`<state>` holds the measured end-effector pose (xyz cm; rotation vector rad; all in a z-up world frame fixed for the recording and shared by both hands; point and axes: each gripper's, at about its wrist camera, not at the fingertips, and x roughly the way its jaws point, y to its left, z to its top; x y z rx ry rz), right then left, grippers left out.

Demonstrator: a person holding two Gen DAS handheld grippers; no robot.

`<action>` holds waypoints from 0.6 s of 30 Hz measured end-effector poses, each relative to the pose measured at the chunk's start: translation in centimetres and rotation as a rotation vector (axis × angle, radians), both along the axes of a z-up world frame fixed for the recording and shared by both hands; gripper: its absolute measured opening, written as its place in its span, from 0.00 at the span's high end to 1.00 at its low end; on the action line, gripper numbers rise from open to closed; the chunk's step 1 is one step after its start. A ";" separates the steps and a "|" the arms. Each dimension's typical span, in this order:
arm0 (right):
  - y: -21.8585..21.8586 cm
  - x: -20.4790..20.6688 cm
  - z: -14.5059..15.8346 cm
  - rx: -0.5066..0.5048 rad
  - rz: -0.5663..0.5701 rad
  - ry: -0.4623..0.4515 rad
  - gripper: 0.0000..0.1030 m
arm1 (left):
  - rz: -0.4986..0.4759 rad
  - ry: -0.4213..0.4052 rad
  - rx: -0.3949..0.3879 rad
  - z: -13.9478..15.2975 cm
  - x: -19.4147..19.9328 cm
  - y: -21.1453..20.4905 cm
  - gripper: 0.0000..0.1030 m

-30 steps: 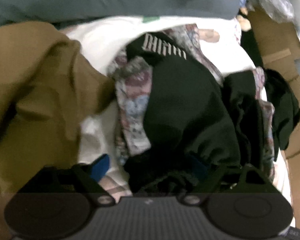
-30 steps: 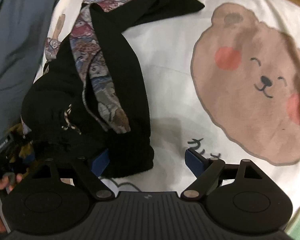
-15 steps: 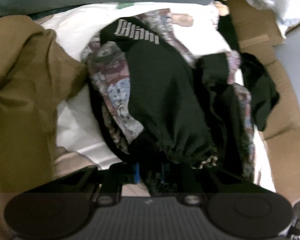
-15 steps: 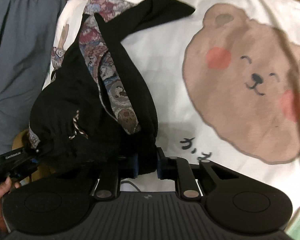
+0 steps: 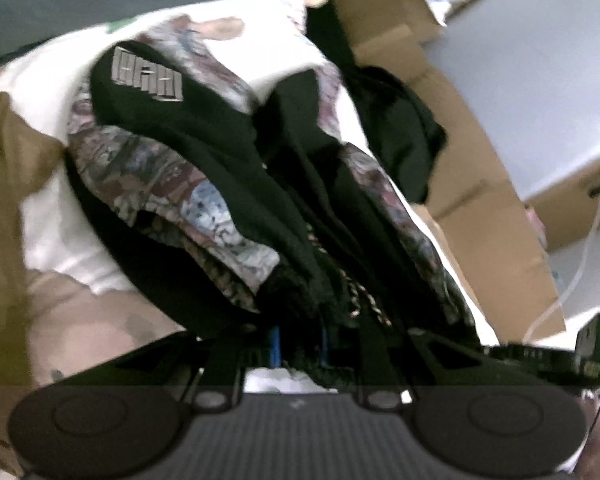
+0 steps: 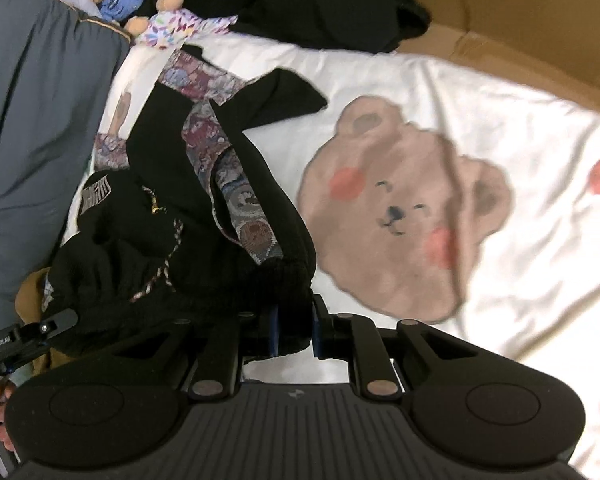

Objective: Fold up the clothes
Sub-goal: 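Lift the black pants off the bed with both grippers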

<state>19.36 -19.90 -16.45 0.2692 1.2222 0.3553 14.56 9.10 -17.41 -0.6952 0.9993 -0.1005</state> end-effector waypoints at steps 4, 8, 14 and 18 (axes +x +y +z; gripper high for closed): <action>-1.3 -0.2 1.3 -0.029 -0.018 -0.036 0.84 | -0.053 -0.010 -0.016 0.6 -0.2 -1.6 0.82; -2.9 -0.5 3.2 -0.057 -0.040 -0.071 0.84 | -0.109 -0.040 -0.019 1.6 0.2 -3.4 0.83; -5.0 0.0 4.2 -0.102 -0.066 -0.097 0.85 | -0.168 -0.065 -0.052 2.1 0.6 -5.7 0.83; -6.7 0.4 5.1 -0.139 -0.084 -0.118 0.85 | -0.221 -0.065 -0.066 1.9 0.1 -7.0 0.83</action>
